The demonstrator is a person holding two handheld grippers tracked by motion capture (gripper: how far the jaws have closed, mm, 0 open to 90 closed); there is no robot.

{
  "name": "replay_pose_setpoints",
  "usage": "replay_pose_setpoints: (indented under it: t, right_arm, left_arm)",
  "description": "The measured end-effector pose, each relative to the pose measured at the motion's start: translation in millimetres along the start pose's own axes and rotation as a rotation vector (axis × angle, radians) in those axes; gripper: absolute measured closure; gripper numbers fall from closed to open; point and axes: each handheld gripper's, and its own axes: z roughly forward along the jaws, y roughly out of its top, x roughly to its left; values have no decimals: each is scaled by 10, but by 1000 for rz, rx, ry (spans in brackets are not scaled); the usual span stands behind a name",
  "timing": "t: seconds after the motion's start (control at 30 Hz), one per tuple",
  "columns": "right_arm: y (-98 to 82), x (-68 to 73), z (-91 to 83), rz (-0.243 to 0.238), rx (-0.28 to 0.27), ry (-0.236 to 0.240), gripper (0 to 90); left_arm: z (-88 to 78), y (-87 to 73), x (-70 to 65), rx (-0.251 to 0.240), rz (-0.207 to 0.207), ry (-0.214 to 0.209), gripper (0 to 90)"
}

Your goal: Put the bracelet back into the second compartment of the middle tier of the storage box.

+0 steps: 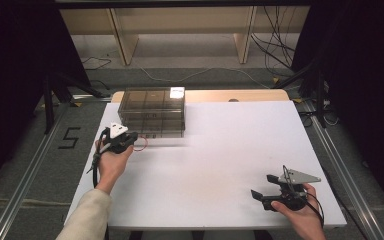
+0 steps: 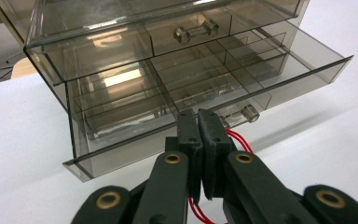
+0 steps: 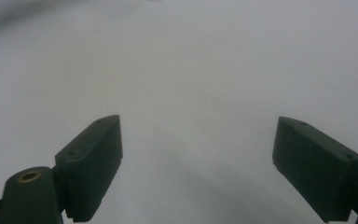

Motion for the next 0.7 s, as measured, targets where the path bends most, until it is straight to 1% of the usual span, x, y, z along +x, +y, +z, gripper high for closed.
replay_pose_setpoints:
  t: [0.47, 0.7]
  right_arm:
    - [-1, 1, 1, 1, 1, 0, 168]
    - [0, 0, 0, 0, 5, -3, 168]
  left_arm:
    - [-20, 66, -7, -20, -1, -5, 881]
    - [3, 92, -37, -19, 4, -12, 882]
